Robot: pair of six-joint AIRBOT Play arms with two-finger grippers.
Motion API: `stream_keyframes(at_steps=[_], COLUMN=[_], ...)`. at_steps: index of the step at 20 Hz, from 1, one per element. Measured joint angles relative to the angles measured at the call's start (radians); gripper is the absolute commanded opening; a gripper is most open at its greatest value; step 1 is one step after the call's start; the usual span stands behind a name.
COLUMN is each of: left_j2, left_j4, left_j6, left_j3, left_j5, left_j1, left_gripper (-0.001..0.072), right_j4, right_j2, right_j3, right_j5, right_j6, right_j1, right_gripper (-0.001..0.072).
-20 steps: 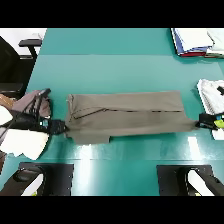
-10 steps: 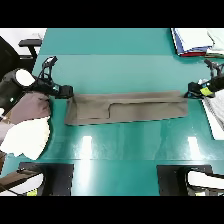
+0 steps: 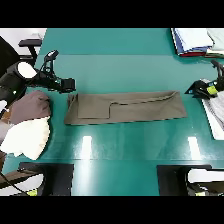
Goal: Fold the shirts.
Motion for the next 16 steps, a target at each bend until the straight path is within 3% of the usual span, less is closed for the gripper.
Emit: stream_keyframes(at_steps=[4, 7, 8, 10, 11, 16], left_j2=[-0.003, -0.019, -0.032, -0.067, -0.095, -0.282], left_j4=[-0.074, -0.106, -0.115, -0.144, -0.161, -0.204], left_j6=[0.014, 0.015, 0.015, 0.015, 0.015, 0.014], left_j3=[0.007, 0.008, 0.01, 0.018, 0.031, 0.191], left_j5=[0.04, 0.085, 0.099, 0.127, 0.136, 0.139], left_j1=[-0.047, -0.115, -0.141, -0.187, -0.21, -0.309], left_gripper=[0.0021, 0.0021, 0.0021, 0.0021, 0.0021, 0.0021], right_j4=[0.072, 0.14, 0.167, 0.19, 0.188, 0.219], right_j2=[-0.052, -0.116, -0.132, -0.163, -0.172, -0.115], right_j3=[-0.084, -0.109, -0.112, -0.114, -0.108, 0.002], right_j5=[0.002, 0.002, 0.004, 0.003, -0.006, 0.032], right_j6=[-0.047, -0.063, -0.069, -0.089, -0.1, -0.121], right_j1=[-0.08, -0.081, -0.07, -0.038, -0.021, 0.036], right_gripper=[0.0589, 0.0537, 0.0413, 0.008, 0.0016, 0.0016])
